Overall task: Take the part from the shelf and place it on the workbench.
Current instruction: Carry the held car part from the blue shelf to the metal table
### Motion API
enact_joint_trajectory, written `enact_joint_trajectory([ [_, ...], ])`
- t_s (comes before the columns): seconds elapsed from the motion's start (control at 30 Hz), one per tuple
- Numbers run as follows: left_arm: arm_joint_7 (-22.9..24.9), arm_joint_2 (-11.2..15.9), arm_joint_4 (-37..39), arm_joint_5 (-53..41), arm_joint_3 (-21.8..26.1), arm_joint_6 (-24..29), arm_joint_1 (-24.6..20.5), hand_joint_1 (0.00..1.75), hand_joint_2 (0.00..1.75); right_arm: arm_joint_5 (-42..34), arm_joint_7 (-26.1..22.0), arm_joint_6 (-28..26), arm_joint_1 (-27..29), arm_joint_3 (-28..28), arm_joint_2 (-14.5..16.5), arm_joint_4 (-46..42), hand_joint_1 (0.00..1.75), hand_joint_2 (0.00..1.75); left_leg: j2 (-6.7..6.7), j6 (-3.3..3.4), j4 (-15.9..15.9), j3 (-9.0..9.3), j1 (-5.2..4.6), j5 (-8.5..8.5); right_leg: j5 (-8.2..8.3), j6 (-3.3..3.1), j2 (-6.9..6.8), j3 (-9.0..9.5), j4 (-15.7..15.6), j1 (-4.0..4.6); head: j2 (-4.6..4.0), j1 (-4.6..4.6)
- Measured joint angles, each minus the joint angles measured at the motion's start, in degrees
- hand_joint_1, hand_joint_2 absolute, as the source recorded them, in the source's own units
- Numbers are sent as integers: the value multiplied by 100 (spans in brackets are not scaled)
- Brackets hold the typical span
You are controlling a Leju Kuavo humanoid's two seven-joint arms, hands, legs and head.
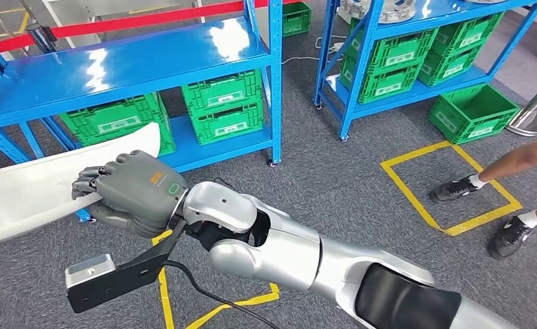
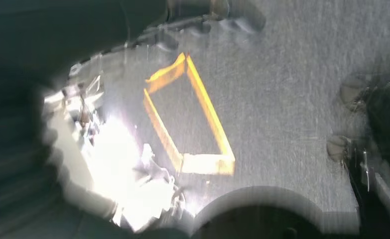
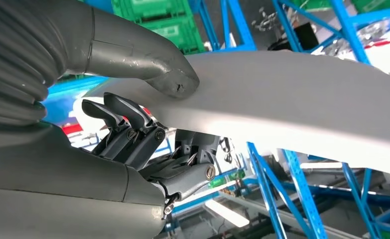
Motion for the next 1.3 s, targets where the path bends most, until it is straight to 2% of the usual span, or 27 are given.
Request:
enact_joint_trajectory([
  [0.03,-20,10,1,-4,2,3,-2,0,175,-13,12,21,21,2,-1,1,175,175,0,-19,350,-40,2,-135,73,5,-4,-97,7,2,0,-8],
  [0.07,-50,16,1,-5,4,3,-4,0,175,-21,28,48,42,5,-1,1,175,175,0,-33,576,-22,4,-119,145,11,-9,-197,18,3,0,-9],
  [0.1,-83,16,0,-7,5,3,-7,0,175,-26,39,72,61,8,-2,1,175,175,0,-40,631,74,7,10,214,22,-13,-298,33,1,0,-9],
  [0.17,-148,15,-9,-8,10,3,-30,0,175,-24,51,112,79,15,-1,1,175,175,0,-32,166,562,12,246,340,57,-15,-492,80,-2,0,-10],
  [0.23,-194,13,-24,-2,31,3,-81,0,175,-17,44,128,74,20,4,1,175,175,-7,9,-695,1197,-9,111,446,110,-24,-627,133,10,0,-8],
  [0.27,-206,10,-28,3,42,3,-107,0,175,-13,36,130,70,22,6,2,175,175,-12,38,-997,1381,-28,3,502,136,-32,-664,142,14,0,-6],
  [0.3,-208,7,-30,8,51,3,-124,0,175,-11,25,131,66,26,6,7,175,175,-16,73,-1152,1442,-50,-49,561,162,-39,-687,136,15,0,-2],
  [0.37,-192,-12,-19,14,68,3,-133,0,175,-19,2,135,68,34,-4,29,175,175,-3,164,-1183,1365,-47,21,585,227,-27,-741,144,4,0,-3],
  [0.4,-182,-19,-13,15,78,3,-130,0,175,-23,-8,137,69,37,-12,41,175,175,12,219,-1184,1323,-38,77,457,270,-10,-790,241,-7,0,1],
  [0.43,-176,-25,-6,16,87,4,-127,0,175,-26,-14,138,70,39,-24,50,175,175,28,264,-1189,1269,-26,139,225,313,6,-869,458,-17,0,6],
  [0.5,-170,-27,-1,43,106,4,-121,0,175,-32,-19,147,70,43,-43,57,175,175,37,311,-1180,1136,-27,245,-330,381,22,-1075,1187,-42,0,22],
  [0.53,-183,-30,2,79,127,4,-114,0,175,-36,-15,162,71,49,-55,60,175,175,25,309,-1174,1058,-27,293,-483,400,22,-1156,1555,-49,0,23],
  [0.57,-198,-34,7,118,160,4,-103,0,175,-36,-5,180,72,59,-66,61,175,175,5,301,-1167,984,-26,336,-498,410,23,-1173,1784,-55,0,23],
  [0.6,-214,-43,13,146,197,3,-90,0,175,-26,17,196,72,71,-81,62,175,175,-21,287,-1156,915,-25,376,-402,408,29,-1093,1819,-60,0,23],
  [0.67,-222,-66,22,149,249,4,-70,0,175,14,64,212,63,95,-114,62,175,175,-88,253,-1128,812,-22,445,-112,368,116,-643,1298,-68,0,24],
  [0.73,-213,-97,26,128,276,6,-69,0,175,46,87,213,44,109,-148,61,175,175,-167,202,-1105,733,-22,507,-79,294,329,-118,540,-76,0,27],
  [0.77,-211,-107,27,127,289,7,-67,0,175,53,89,213,32,115,-165,60,175,175,-214,165,-1103,701,-16,542,-130,265,396,30,298,-72,0,35],
  [0.83,-208,-116,28,126,314,9,-56,0,175,61,96,214,17,126,-189,57,175,175,-316,77,-1118,648,-3,622,-207,210,343,97,114,-61,0,54],
  [0.9,-184,-122,31,120,327,9,-28,0,175,78,106,210,10,136,-196,55,175,175,-300,17,-1028,561,2,571,-189,140,206,109,33,-76,0,45],
  [0.93,-164,-124,33,104,329,9,-18,0,175,91,117,205,8,139,-201,54,175,175,-242,-3,-844,473,0,447,-164,112,143,111,6,-88,0,25],
  [1.03,-123,-130,43,20,328,11,-12,0,175,150,170,195,41,148,-267,53,175,175,-84,-57,216,54,7,-87,-133,68,-60,92,0,-68,0,-23],
  [1.07,-127,-132,46,-13,328,11,-11,0,175,173,185,193,65,150,-297,53,175,175,-68,-71,451,-18,9,-150,-131,65,-130,80,11,-60,0,-25],
  [1.1,-142,-135,49,-46,327,11,-13,0,175,197,195,190,88,152,-324,53,175,175,-51,-79,468,16,10,-102,-131,64,-194,63,29,-55,0,-25],
  [1.13,-162,-137,50,-80,327,11,-21,0,175,227,202,185,104,155,-342,53,175,175,-22,-82,272,156,11,29,-133,66,-255,46,53,-53,0,-26],
  [1.2,-219,-140,47,-132,326,11,-87,0,175,286,192,169,116,159,-357,53,175,175,151,-66,-484,630,-8,301,-149,85,-373,12,108,-42,0,-30],
  [1.27,-280,-150,40,-160,324,10,-204,0,175,325,160,154,112,168,-359,61,175,175,317,14,-961,893,-62,380,-160,125,-484,-10,146,-9,0,-31],
  [1.3,-299,-159,38,-168,323,10,-258,0,175,333,136,149,109,179,-358,69,175,175,331,65,-1010,899,-88,359,-157,147,-539,-17,155,8,0,-26],
])
